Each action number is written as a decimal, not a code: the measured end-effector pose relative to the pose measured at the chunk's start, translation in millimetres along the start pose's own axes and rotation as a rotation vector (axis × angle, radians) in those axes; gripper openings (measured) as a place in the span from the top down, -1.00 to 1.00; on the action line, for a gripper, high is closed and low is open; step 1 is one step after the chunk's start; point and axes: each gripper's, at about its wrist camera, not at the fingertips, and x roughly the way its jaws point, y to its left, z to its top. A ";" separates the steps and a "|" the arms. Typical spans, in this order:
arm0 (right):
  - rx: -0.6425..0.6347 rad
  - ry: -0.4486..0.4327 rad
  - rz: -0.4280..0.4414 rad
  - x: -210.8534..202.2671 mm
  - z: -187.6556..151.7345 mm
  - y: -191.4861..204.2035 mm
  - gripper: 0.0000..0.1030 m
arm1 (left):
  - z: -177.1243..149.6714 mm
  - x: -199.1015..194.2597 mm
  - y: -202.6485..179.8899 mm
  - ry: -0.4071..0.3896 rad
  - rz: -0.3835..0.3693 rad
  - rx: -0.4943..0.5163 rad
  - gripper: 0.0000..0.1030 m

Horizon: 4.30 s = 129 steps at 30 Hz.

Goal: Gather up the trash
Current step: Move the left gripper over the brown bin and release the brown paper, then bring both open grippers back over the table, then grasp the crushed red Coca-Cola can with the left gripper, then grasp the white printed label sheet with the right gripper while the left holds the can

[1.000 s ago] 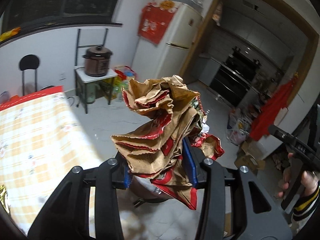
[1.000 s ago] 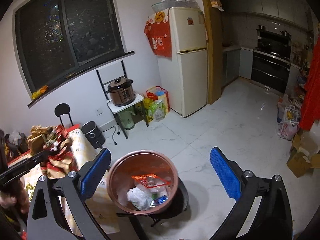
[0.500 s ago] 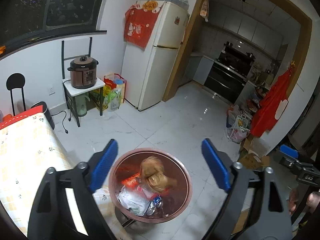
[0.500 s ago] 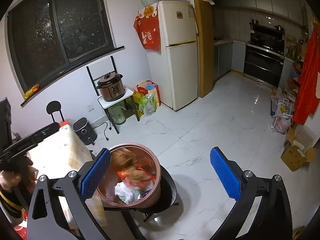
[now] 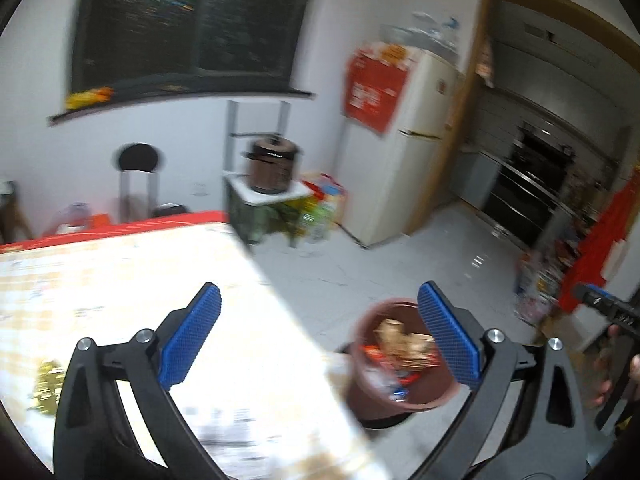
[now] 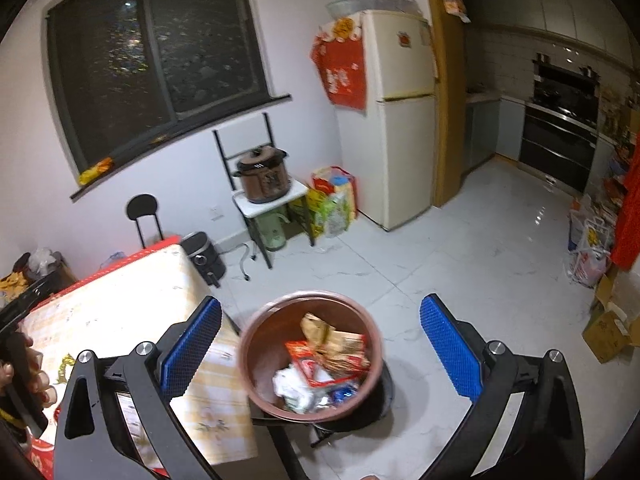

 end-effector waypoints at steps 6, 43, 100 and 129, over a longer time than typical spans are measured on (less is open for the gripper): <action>-0.023 -0.016 0.084 -4.0 -5.5 54.7 -0.90 | -25.9 -67.0 103.5 -0.040 0.192 -0.118 -0.89; -0.119 0.378 0.285 32.2 -178.0 358.2 -0.90 | -226.2 -118.2 305.7 0.377 0.022 -0.363 -0.67; -0.156 0.507 0.231 74.4 -211.4 357.2 -0.90 | -244.8 -85.6 321.5 0.470 0.031 -0.537 0.55; -0.129 0.472 0.167 171.9 -224.9 317.3 -0.90 | -232.2 -125.6 338.3 0.300 0.051 -0.553 0.55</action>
